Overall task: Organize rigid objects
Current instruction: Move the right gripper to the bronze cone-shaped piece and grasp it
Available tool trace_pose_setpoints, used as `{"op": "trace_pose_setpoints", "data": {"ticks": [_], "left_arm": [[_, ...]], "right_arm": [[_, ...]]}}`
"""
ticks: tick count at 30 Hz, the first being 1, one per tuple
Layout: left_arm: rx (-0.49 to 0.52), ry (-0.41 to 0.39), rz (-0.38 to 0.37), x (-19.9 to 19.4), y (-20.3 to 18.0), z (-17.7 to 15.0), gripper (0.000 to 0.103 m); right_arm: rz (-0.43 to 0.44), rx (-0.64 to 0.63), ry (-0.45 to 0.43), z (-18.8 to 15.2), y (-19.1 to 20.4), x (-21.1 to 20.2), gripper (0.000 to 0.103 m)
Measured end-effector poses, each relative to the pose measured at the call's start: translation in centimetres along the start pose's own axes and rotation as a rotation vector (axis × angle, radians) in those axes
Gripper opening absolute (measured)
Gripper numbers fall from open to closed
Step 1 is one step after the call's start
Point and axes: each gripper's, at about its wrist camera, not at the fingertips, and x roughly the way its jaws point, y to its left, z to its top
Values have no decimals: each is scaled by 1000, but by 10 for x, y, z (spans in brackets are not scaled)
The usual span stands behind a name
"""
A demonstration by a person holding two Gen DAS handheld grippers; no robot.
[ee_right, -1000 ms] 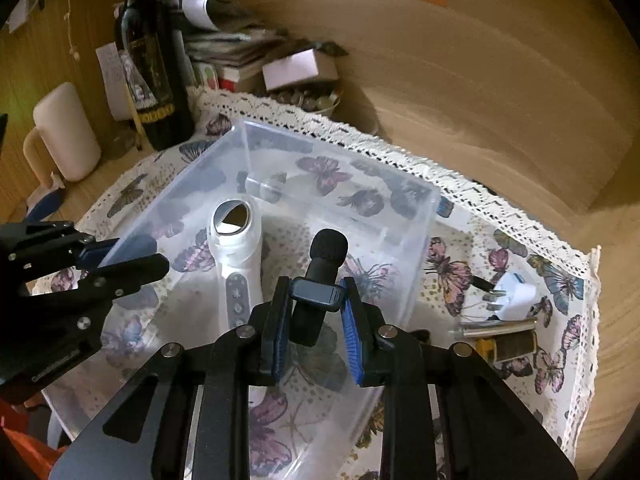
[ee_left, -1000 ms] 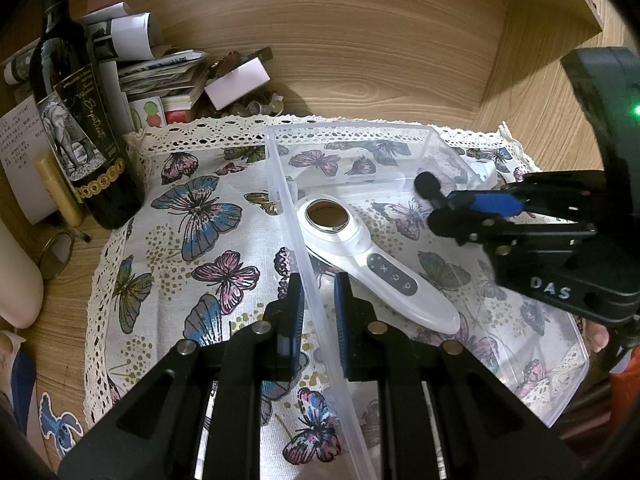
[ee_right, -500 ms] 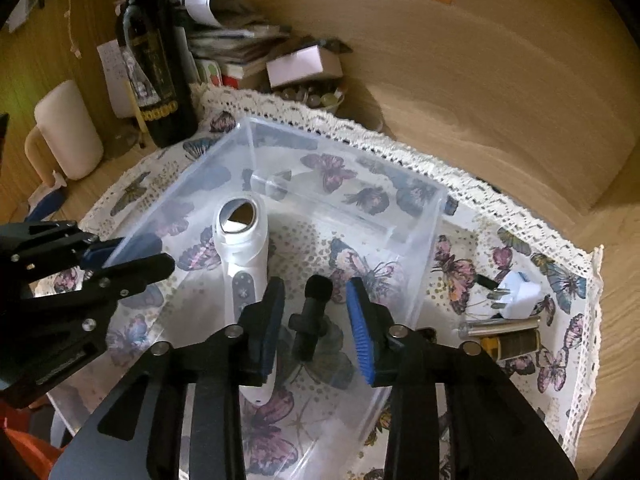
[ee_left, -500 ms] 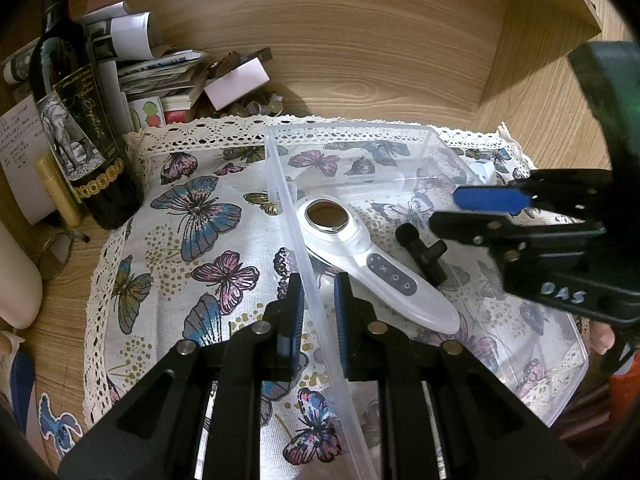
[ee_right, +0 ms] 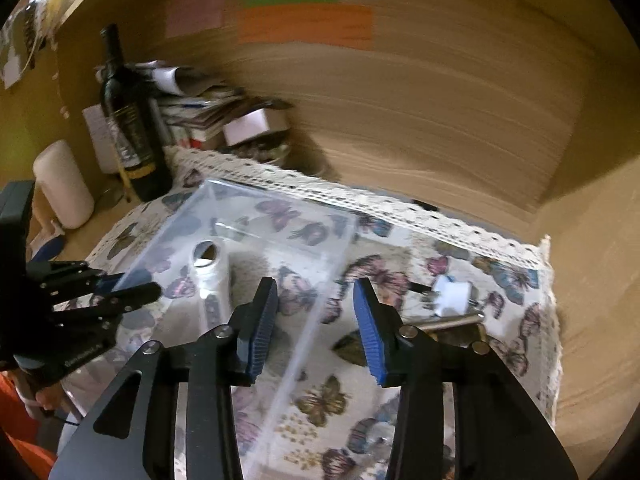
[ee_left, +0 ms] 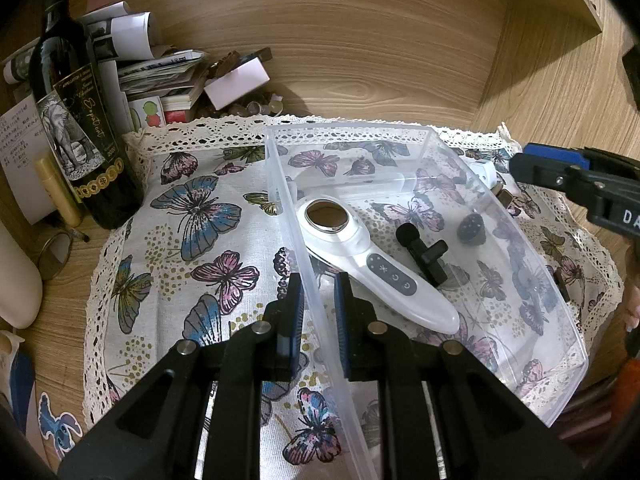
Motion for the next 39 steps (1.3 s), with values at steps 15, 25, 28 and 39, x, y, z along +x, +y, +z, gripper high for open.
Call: {"op": "trace_pose_setpoints", "data": {"ticks": [15,25,28,39], "left_arm": [[4,7,4,1,-1,0,15],[7,13,11,1,-2,1,14],[6,14,13,1,-1,1,14],[14,13,21,0,-2,1,14]], "right_arm": [[-4,141,133,-40,-52,44,37],[38,121,171,-44,-44,67,37],[49,118,177,-43,-43,74,37],[52,117,165,-43,-43,80,29]]}}
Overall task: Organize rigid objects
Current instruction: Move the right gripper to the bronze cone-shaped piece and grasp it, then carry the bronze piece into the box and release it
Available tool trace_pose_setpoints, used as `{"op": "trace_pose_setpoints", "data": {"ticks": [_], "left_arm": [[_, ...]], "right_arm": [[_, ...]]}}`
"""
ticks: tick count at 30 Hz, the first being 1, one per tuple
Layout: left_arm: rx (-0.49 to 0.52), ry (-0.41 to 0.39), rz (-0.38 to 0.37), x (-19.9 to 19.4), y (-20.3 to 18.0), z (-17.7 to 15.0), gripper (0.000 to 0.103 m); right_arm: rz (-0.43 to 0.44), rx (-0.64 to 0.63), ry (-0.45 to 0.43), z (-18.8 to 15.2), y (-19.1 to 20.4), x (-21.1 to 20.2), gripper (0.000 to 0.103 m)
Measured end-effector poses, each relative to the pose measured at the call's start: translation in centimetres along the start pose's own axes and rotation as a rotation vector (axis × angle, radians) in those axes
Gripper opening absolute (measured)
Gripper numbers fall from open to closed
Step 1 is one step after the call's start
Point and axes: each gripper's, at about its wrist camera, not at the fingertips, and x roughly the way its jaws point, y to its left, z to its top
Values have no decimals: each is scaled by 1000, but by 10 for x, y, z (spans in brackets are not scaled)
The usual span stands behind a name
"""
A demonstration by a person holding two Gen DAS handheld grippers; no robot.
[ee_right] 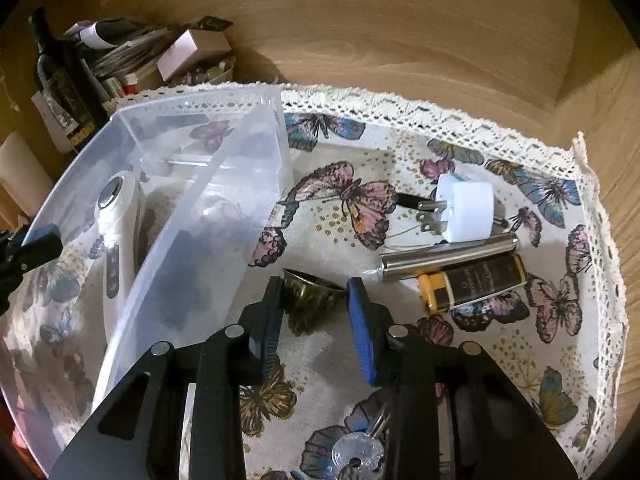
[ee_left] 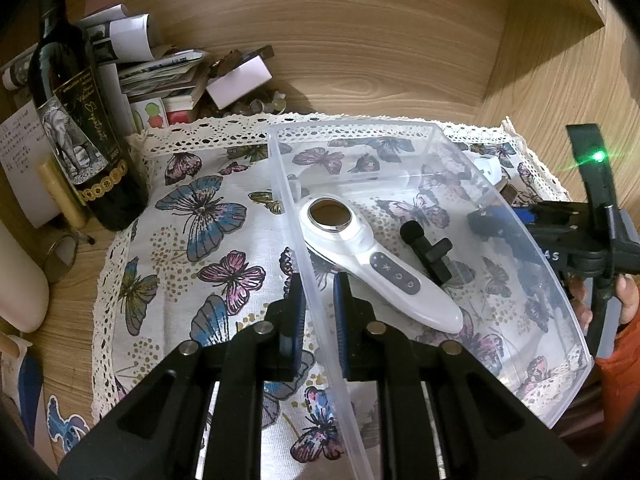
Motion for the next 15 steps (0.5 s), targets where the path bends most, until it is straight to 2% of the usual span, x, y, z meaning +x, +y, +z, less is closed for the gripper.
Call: {"op": "trace_pose_setpoints", "data": {"ticks": [7,15], "left_arm": [[1,0,0,0,0,0,14],[0,1,0,0,0,0,14]], "right_arm": [[-21,-2,-90,7,1,-35,29],[10,-37,-202,19,20,-76,29]]}}
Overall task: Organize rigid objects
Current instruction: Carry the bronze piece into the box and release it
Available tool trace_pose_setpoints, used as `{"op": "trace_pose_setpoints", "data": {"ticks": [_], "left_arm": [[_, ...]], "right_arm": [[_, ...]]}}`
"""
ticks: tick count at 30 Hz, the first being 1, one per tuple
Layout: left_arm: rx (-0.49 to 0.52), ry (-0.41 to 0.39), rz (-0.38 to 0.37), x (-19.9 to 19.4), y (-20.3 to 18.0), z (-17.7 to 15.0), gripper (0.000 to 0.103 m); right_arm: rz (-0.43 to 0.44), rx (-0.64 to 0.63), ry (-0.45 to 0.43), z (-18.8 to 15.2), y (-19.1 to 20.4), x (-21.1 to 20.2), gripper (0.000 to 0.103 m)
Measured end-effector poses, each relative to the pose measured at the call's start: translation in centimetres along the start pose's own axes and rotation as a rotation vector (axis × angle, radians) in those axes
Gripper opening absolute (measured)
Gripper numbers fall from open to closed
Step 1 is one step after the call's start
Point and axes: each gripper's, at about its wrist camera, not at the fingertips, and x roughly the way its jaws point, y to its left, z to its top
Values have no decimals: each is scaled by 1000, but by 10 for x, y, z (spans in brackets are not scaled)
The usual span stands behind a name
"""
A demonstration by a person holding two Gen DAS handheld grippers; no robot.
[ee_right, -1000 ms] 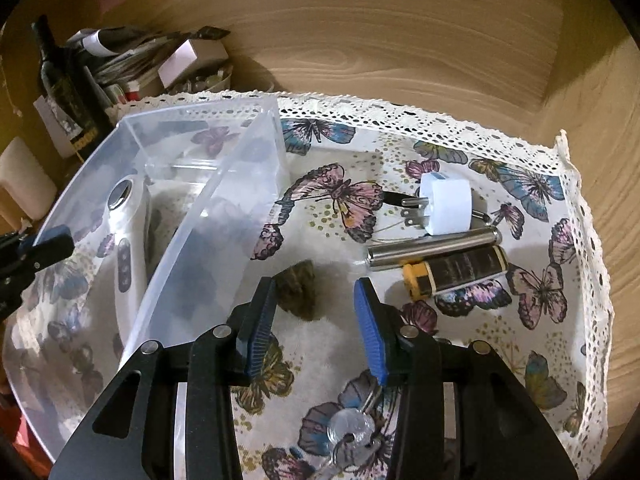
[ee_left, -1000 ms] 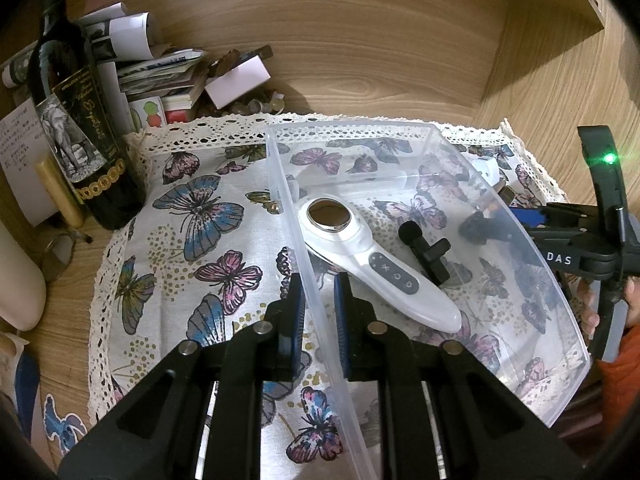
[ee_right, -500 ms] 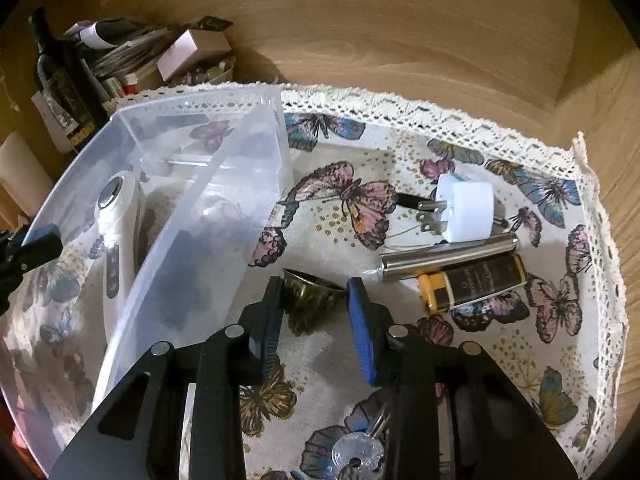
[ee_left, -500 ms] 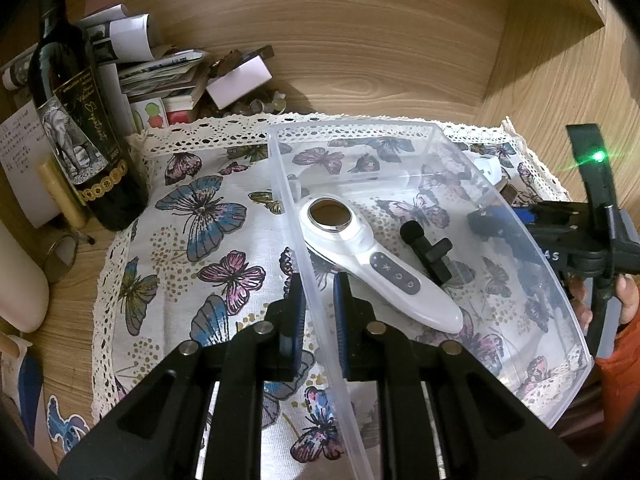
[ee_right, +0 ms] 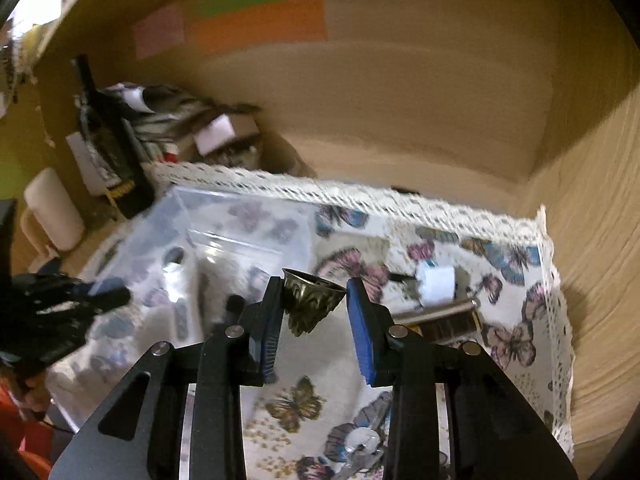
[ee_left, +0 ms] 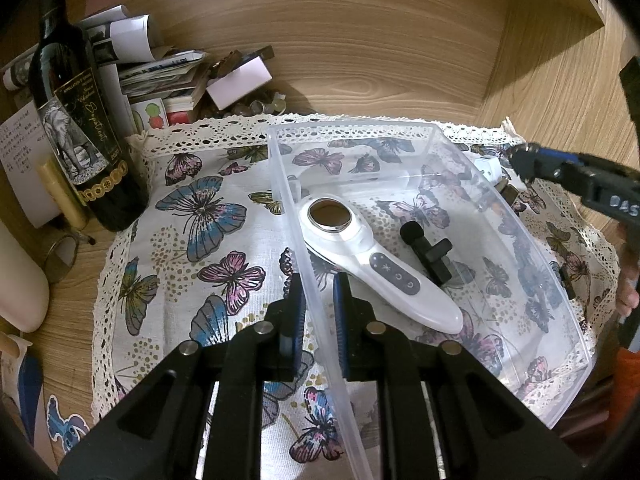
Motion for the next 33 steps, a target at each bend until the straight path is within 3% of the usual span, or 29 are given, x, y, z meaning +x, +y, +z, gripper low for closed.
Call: {"op": "trace_pose_setpoints", "data": {"ticks": [6,13,24,33], "left_arm": [[0,0,-1,0,0,0,14],[0,-1,0,0,0,0,14],[0,-1,0,0,-1,0,14],[-1,-2,2,1,-1,1,14]], "right_arm": [[37,-83,-10,3,32,-4,29],[70,-167,63,-4,64,13,29],[72,-191,198,-14,73,42,29],[62,-198,180,-14,74,35,30]]}}
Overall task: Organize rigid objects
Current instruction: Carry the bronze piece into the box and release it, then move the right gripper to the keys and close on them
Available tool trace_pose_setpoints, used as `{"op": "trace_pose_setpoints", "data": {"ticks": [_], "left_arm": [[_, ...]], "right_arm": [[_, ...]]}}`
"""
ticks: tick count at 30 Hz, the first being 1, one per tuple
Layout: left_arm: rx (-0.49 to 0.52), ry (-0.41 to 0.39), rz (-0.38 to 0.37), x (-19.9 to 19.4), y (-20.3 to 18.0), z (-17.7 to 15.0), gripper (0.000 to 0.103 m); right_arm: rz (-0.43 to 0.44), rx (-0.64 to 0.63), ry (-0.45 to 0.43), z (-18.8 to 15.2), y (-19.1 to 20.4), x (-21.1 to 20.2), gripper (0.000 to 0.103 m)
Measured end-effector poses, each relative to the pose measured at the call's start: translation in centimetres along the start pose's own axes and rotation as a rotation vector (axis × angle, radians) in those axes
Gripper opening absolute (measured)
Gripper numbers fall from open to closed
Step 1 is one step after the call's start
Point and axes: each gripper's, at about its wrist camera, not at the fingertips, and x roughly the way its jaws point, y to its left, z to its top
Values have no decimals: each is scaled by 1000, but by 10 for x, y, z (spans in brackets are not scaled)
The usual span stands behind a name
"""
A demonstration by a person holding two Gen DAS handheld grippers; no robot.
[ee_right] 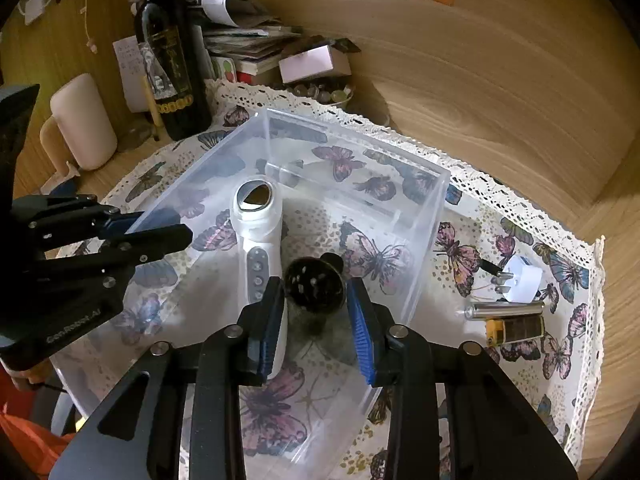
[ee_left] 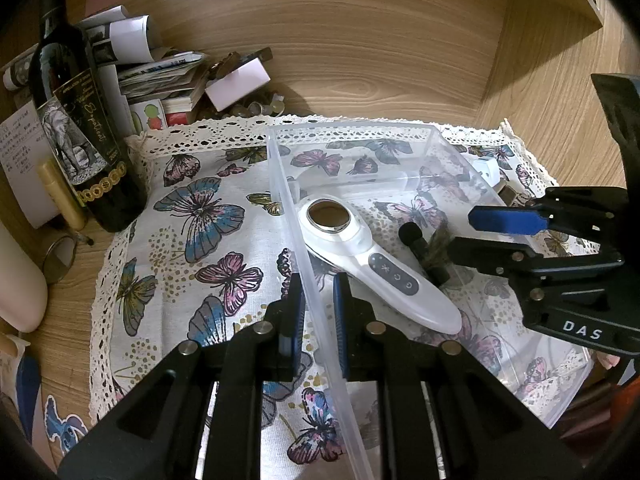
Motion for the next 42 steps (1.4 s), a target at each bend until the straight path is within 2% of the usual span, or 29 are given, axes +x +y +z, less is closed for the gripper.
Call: {"op": "trace_pose_setpoints", "data": {"ticks": [14,23,30,42], "left_arm": [[1,0,1,0,0,0,14],[1,-1,1,0,0,0,14],[2,-1,2,0,-1,0,14],[3,-2,2,0,-1,0,14]], "right_arm": [[-31,71,-100,1,-19,-35,40],[-90,195,-144,-22,-55,-61,40],[-158,278,-80,-58,-78,-55,41],[-152,365,73,-109,-91,-12,41]]}}
